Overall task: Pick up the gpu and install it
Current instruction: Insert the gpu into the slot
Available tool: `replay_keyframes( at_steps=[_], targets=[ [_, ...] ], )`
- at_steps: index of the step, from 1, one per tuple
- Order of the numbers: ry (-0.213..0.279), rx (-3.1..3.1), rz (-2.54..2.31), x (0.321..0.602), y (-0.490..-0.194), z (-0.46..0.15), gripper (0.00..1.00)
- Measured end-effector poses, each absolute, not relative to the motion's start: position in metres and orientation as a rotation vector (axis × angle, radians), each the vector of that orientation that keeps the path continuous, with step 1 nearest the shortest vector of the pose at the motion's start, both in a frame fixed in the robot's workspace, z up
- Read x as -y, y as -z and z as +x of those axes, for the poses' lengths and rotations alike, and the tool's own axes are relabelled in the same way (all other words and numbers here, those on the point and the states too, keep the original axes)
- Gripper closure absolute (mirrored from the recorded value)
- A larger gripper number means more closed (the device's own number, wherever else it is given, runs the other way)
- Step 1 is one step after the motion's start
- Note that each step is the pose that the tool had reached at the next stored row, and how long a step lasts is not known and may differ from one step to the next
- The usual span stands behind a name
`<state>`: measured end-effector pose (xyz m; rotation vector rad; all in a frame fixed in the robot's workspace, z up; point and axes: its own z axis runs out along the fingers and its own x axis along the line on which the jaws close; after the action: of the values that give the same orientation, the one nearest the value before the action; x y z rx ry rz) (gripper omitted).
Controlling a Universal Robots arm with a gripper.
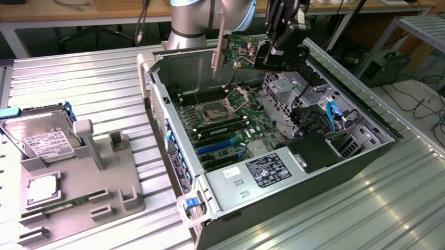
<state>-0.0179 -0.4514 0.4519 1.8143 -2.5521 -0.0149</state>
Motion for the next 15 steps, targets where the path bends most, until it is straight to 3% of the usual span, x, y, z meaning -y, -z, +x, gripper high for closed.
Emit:
replay_keyframes(
  at_steps=[15],
  targets=[
    [0.014,2.381,2.033,0.4517,-0.4516,-0.0179,0.72]
  ],
)
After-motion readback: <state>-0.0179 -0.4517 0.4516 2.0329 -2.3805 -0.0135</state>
